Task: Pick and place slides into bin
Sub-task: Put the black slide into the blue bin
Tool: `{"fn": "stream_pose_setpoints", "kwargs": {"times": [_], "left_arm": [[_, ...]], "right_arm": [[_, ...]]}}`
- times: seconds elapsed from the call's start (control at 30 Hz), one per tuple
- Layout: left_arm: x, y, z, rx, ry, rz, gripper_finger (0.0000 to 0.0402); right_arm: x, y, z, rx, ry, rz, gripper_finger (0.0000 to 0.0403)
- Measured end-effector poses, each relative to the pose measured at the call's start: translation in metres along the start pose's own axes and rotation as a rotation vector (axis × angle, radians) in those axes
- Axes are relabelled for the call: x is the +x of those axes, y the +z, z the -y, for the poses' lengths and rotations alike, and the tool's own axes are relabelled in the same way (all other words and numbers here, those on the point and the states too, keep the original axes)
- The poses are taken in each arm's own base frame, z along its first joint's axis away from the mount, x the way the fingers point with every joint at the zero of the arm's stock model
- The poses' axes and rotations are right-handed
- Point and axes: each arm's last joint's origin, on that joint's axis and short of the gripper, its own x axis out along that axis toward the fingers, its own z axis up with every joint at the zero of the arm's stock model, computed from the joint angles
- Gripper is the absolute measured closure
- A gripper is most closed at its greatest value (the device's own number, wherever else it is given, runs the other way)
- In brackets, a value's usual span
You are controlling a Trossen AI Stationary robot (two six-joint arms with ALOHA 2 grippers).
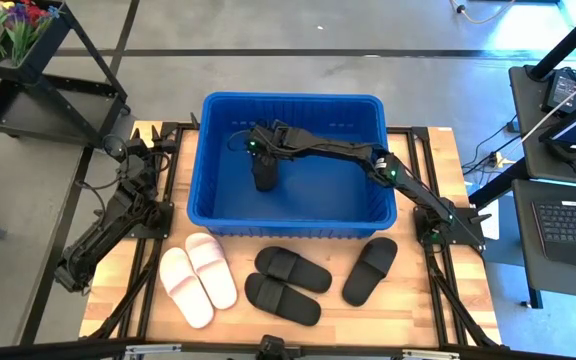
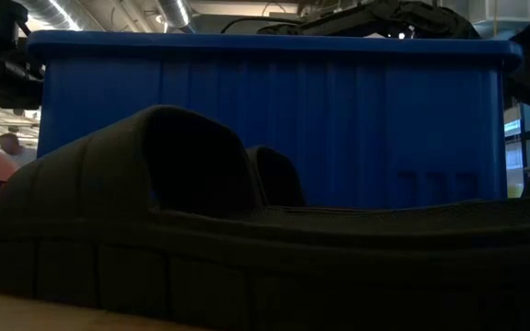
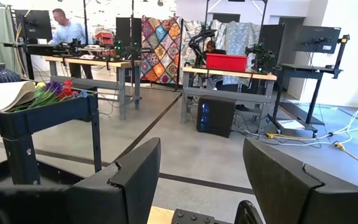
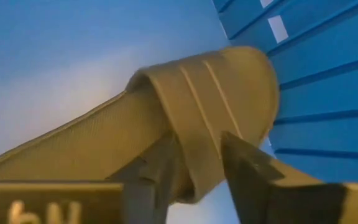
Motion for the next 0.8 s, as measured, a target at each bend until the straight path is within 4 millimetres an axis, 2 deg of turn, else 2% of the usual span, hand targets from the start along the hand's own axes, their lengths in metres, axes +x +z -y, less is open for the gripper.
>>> {"fn": "stream_pose_setpoints", "kwargs": {"times": [0.23,0.5,0.6,0.8], "left_arm": [[0.0,0.0,0.0,0.0,0.0,0.0,0.0178],[0.0,0.0,0.0,0.0,0.001,0.0,0.0178],[0.0,0.0,0.0,0.001,0.0,-0.001,0.0178],[0.0,0.0,0.0,0.004,-0.002,-0.003,0.0178]], "right_arm": [[-0.002,0.0,0.0,-0.002,0.0,-0.005,0.0193],[-0.024,0.003,-0.004,-0.025,0.01,-0.024,0.0175],[-0.045,0.006,-0.002,-0.006,0.017,-0.013,0.0175],[-0.115,0.01,0.007,-0.093,0.099,0.016,0.0175]]}}
